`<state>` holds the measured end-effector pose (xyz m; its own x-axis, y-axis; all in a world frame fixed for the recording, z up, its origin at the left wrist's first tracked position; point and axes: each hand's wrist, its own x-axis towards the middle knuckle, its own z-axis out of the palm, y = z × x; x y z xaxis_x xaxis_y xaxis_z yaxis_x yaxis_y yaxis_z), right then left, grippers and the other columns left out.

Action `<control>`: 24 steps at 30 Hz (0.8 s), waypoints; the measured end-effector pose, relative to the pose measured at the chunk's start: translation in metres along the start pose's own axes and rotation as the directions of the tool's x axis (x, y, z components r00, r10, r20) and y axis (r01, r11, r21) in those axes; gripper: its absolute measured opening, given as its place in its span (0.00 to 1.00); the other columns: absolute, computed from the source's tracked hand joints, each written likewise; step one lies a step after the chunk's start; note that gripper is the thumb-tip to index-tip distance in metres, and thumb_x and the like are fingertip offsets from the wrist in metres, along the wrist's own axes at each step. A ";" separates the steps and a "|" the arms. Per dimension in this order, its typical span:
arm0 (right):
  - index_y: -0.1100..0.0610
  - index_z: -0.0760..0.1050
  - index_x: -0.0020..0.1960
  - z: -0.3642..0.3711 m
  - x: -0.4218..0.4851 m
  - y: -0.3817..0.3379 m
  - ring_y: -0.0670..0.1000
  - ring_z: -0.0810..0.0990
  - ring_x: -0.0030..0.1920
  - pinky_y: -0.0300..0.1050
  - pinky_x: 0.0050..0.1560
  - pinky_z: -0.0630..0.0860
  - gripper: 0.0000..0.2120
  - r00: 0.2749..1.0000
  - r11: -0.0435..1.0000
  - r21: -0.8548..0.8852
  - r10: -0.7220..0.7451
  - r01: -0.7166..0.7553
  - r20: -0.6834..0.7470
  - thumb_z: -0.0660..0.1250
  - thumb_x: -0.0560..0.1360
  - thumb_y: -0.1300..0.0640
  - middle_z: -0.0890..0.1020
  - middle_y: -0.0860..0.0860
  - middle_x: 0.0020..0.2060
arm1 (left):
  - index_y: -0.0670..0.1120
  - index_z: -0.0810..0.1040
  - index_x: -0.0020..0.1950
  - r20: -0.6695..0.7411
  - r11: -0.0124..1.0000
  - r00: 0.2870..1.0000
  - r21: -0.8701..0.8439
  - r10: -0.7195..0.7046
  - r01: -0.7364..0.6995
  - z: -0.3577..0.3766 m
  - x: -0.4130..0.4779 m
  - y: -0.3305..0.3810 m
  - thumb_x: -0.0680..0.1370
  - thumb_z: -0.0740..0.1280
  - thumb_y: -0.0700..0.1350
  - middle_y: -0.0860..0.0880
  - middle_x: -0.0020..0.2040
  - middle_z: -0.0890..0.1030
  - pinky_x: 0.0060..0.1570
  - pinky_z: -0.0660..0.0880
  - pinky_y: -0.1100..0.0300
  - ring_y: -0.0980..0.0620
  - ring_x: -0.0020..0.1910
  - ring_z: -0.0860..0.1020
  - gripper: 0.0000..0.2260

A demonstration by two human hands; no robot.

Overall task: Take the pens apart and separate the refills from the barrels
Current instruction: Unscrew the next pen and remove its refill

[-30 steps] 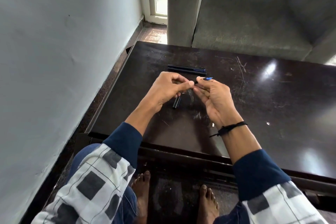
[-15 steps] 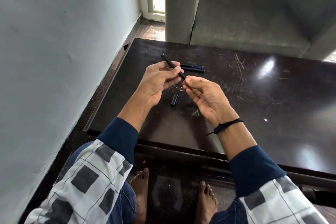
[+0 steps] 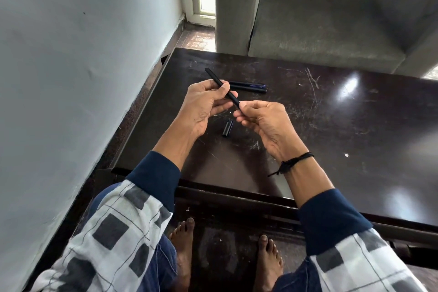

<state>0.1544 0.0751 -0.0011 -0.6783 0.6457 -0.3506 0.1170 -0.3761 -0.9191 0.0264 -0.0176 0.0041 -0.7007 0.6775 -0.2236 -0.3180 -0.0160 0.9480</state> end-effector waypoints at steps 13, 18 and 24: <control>0.60 0.82 0.41 0.005 0.002 0.010 0.46 0.81 0.31 0.36 0.35 0.77 0.06 0.971 0.951 -0.249 -0.213 0.182 -0.107 0.72 0.77 0.66 0.85 0.55 0.32 | 0.40 0.81 0.48 -0.031 0.999 0.999 0.047 0.015 -0.013 0.001 0.000 -0.002 0.79 0.70 0.38 0.42 0.41 0.87 0.41 0.82 0.60 0.48 0.43 0.86 0.02; 0.53 0.83 0.41 0.004 0.004 0.015 0.49 0.83 0.36 0.48 0.44 0.81 0.06 0.945 0.874 -0.434 -0.301 0.219 -0.129 0.78 0.72 0.62 0.86 0.54 0.36 | 0.39 0.81 0.47 -0.063 0.998 0.998 0.067 0.010 -0.006 0.001 0.001 -0.004 0.79 0.70 0.37 0.41 0.42 0.86 0.40 0.82 0.60 0.48 0.42 0.86 0.02; 0.60 0.83 0.47 0.003 0.001 0.008 0.49 0.82 0.35 0.40 0.39 0.79 0.07 0.974 0.938 -0.282 -0.222 0.200 -0.049 0.74 0.78 0.55 0.86 0.57 0.37 | 0.40 0.82 0.47 -0.060 1.000 0.998 0.028 0.015 -0.013 0.001 0.001 -0.002 0.79 0.71 0.38 0.43 0.41 0.87 0.41 0.82 0.60 0.47 0.42 0.86 0.02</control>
<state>0.1524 0.0708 -0.0088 -0.6511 0.7448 -0.1461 0.1787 -0.0366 -0.9832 0.0272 -0.0164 0.0023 -0.7427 0.6315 -0.2227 -0.2907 -0.0046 0.9568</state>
